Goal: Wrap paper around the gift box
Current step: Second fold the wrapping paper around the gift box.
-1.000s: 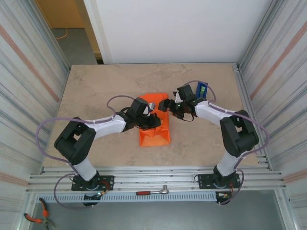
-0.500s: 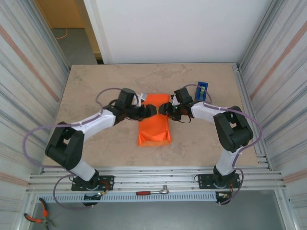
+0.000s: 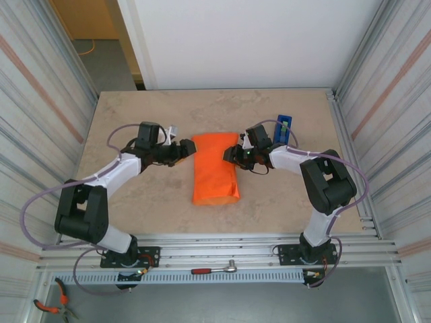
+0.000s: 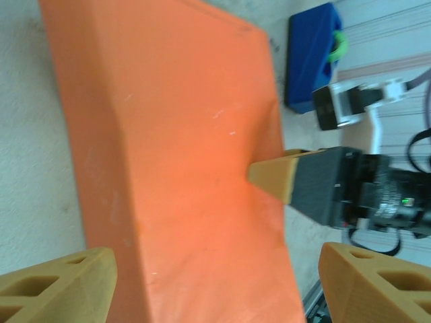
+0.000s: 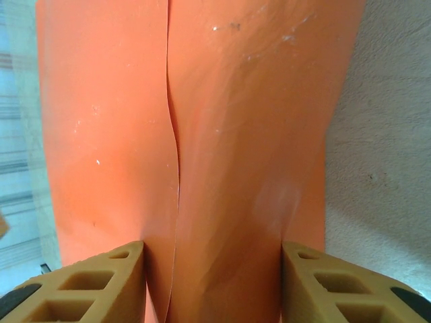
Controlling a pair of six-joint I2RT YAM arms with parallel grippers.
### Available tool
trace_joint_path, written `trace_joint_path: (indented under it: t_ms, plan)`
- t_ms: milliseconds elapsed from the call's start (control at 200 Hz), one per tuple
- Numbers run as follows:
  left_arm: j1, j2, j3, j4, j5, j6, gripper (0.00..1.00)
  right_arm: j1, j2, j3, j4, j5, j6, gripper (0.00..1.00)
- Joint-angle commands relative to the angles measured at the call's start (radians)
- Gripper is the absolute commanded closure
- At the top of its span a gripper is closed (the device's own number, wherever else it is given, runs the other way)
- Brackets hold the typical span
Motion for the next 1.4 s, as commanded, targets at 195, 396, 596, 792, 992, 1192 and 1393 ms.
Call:
trace_joint_path:
  t_ms: [195, 396, 596, 792, 992, 1192, 1393]
  plan:
    - [-0.06, 0.089, 0.028, -0.014, -0.049, 0.119, 0.2, 0.007, 0.012, -0.042, -0.053, 0.019, 0.016, 0.56]
    - [-0.1, 0.144, 0.044, -0.013, -0.084, 0.158, 0.2, 0.008, 0.018, -0.042, -0.049, 0.013, 0.017, 0.56]
    - [-0.138, 0.186, 0.057, 0.005, -0.091, 0.191, 0.19, 0.01, 0.022, -0.038, -0.048, 0.01, 0.016, 0.56]
    - [-0.146, 0.219, 0.054, -0.022, -0.134, 0.206, 0.2, 0.011, 0.023, -0.037, -0.046, 0.007, 0.017, 0.56]
    - [-0.169, 0.248, 0.061, -0.115, -0.222, 0.257, 0.21, 0.007, 0.022, -0.012, -0.051, -0.02, 0.022, 0.55]
    - [-0.169, 0.251, 0.036, -0.129, -0.265, 0.263, 0.22, -0.067, -0.041, 0.05, -0.117, -0.053, 0.014, 0.4]
    - [-0.17, 0.257, 0.031, -0.129, -0.272, 0.26, 0.23, -0.209, -0.151, 0.093, -0.206, -0.055, -0.017, 0.33]
